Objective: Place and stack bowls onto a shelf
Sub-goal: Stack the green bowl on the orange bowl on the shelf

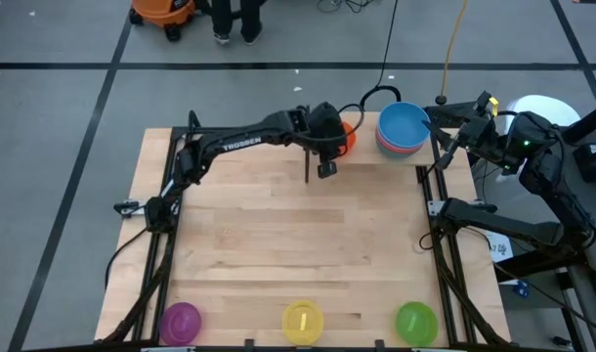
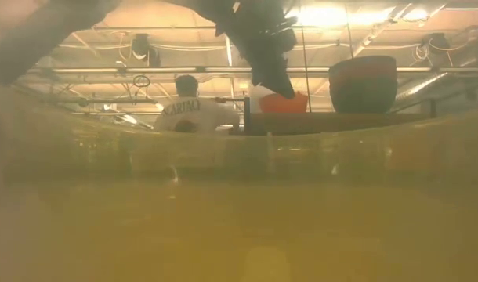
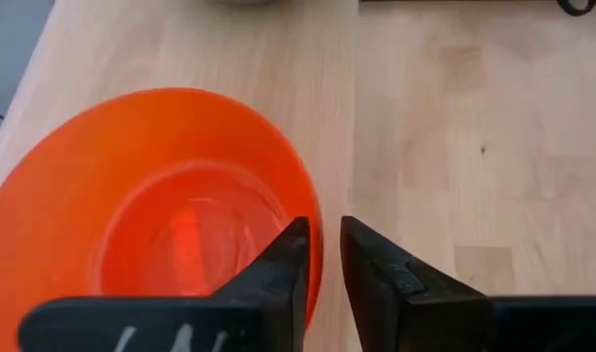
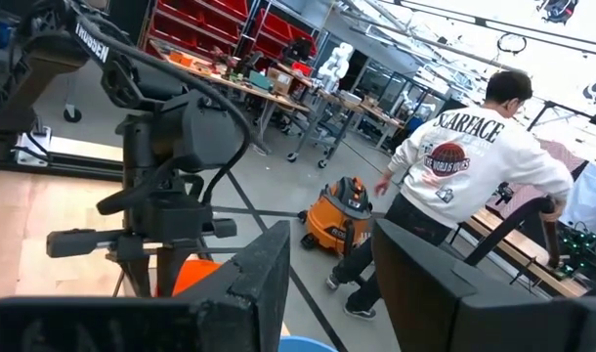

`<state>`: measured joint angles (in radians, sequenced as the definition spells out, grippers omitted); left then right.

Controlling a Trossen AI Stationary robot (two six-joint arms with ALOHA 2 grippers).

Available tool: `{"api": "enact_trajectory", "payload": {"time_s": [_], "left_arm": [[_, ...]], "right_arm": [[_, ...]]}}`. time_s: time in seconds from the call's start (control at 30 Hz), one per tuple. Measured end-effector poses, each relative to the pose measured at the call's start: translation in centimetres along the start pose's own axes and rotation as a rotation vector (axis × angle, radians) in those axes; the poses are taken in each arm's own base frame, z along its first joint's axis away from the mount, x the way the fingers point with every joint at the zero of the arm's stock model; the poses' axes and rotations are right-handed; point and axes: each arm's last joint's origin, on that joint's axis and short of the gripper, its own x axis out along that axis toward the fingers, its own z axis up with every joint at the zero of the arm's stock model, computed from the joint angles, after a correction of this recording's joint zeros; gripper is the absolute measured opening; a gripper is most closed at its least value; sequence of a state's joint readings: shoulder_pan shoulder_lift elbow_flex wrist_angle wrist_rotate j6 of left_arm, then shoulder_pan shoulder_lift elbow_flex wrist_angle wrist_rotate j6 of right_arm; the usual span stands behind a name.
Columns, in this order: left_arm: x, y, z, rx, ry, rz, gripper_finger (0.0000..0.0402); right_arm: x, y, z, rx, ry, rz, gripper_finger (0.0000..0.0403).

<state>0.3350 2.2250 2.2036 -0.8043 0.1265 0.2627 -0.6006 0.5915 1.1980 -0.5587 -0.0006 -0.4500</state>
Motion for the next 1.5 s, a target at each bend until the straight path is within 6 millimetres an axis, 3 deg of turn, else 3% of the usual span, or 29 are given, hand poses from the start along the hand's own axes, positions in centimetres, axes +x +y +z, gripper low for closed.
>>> {"api": "enact_trajectory", "payload": {"time_s": [0.27,0.47,0.73,1.0,1.13,1.33,1.5], "left_arm": [[-0.7,0.2,0.8,0.003,-0.049,0.093,0.0073],[-4.8,-0.2,2.3,0.010,-0.130,0.113,0.0073],[-11.5,-3.1,3.3,0.043,-0.162,0.082,0.0074],[-18.1,-5.4,2.7,-0.072,-0.148,0.109,0.0074],[-21.0,-6.0,2.1,-0.127,-0.152,0.102,0.0074],[-23.4,-6.8,-0.2,-0.179,0.019,0.182,0.0074],[-23.7,-7.5,-1.6,-0.219,0.164,0.178,0.0074]], "right_arm": [[0.0,0.0,0.0,-0.005,0.000,0.001,0.0141],[0.0,0.2,-0.2,-0.024,0.007,0.044,0.0141],[-0.3,1.6,-1.2,0.069,0.033,0.374,0.0141],[-0.7,3.0,-2.7,0.205,0.159,0.683,0.0141],[-0.6,3.5,-3.4,0.275,0.260,0.754,0.0140],[-0.3,4.3,-4.4,0.386,0.337,0.865,0.0122],[0.0,5.5,-5.6,0.555,0.459,0.961,0.0114]]}}
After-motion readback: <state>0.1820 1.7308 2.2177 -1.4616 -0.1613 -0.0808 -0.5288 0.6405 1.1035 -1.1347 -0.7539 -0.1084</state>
